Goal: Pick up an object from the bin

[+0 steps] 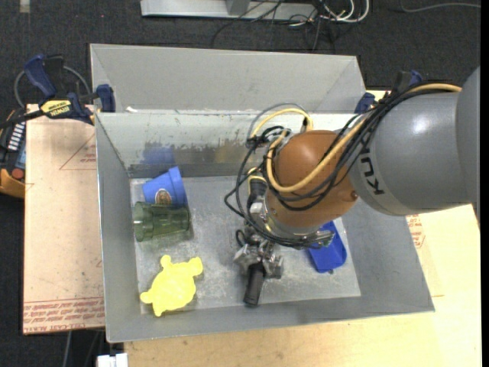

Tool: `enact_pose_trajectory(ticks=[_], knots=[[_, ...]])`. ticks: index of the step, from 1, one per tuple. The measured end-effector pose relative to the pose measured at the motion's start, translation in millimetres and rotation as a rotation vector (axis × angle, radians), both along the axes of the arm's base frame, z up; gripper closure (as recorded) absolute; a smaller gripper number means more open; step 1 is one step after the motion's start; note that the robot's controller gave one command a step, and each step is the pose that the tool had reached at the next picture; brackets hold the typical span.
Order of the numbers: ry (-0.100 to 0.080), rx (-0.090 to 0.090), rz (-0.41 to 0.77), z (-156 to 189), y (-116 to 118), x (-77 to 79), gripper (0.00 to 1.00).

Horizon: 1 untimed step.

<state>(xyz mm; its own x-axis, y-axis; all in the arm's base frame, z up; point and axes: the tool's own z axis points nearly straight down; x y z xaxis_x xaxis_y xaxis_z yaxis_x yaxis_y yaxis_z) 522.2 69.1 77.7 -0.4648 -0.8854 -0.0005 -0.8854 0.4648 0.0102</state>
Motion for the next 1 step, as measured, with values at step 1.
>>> enact_pose_trajectory(ticks=[1], knots=[[-0.001,0.001,-0.002,29.9,0.3,0.0,1.00]])
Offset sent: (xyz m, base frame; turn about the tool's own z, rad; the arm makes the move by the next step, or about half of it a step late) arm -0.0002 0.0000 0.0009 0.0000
